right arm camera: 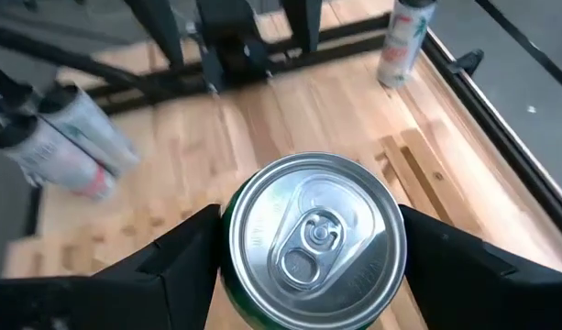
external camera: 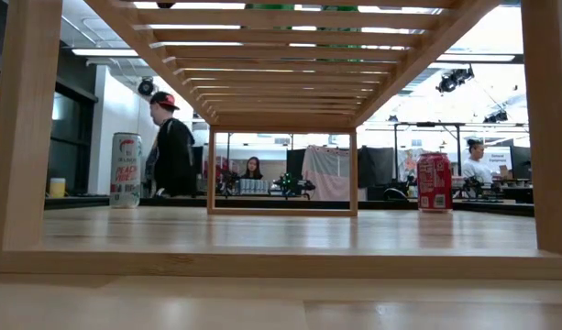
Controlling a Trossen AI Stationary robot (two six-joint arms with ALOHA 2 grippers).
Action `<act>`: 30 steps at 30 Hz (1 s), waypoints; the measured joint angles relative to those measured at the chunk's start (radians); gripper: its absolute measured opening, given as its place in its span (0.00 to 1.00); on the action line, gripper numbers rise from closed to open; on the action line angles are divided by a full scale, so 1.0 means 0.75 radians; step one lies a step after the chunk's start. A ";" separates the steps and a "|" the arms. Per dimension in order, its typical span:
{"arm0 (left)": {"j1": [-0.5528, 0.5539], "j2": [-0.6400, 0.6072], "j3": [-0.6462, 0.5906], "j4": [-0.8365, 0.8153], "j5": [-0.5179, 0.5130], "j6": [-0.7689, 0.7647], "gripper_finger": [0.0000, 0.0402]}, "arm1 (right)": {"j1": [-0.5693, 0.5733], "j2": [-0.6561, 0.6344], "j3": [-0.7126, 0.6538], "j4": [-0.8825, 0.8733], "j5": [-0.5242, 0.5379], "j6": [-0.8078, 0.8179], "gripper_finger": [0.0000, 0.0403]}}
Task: Place canned beverage on shelf
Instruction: Put the top green soda can on the shelf aligned with the other green soda can
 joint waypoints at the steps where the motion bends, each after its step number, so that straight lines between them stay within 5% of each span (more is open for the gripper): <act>1: 0.000 -0.007 -0.004 -0.013 -0.013 -0.007 0.73 | 0.000 0.011 0.000 -0.006 0.006 -0.018 0.69; 30: -0.003 -0.022 -0.005 -0.005 -0.047 -0.021 0.73 | 0.012 0.088 0.001 -0.115 0.100 -0.268 0.71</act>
